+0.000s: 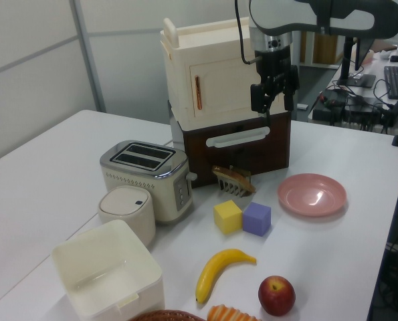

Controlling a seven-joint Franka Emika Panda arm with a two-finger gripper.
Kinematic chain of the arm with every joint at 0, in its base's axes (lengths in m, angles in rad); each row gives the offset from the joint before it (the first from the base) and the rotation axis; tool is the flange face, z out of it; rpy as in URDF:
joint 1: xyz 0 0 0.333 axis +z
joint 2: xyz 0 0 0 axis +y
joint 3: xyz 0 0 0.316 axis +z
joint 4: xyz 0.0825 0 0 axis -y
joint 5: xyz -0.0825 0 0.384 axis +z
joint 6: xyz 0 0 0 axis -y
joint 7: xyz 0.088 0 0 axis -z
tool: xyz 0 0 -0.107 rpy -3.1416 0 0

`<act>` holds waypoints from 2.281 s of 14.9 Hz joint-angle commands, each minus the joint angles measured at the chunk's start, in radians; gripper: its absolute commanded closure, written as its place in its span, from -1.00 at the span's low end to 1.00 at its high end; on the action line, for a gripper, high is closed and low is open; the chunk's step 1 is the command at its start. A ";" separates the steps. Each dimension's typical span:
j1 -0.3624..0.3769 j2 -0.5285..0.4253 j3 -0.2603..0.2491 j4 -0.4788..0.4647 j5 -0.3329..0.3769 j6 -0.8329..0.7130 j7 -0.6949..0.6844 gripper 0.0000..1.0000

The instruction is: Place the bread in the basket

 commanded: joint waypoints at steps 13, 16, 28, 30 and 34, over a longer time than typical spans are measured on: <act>0.005 -0.020 -0.009 -0.010 -0.006 -0.040 -0.064 -1.00; 0.005 -0.020 -0.008 -0.010 -0.006 -0.042 -0.064 -1.00; 0.163 -0.015 -0.164 -0.010 -0.003 -0.032 -0.061 -1.00; 0.171 -0.015 -0.181 -0.010 0.003 -0.031 -0.062 -1.00; 0.173 -0.015 -0.185 -0.010 0.006 -0.029 -0.062 -1.00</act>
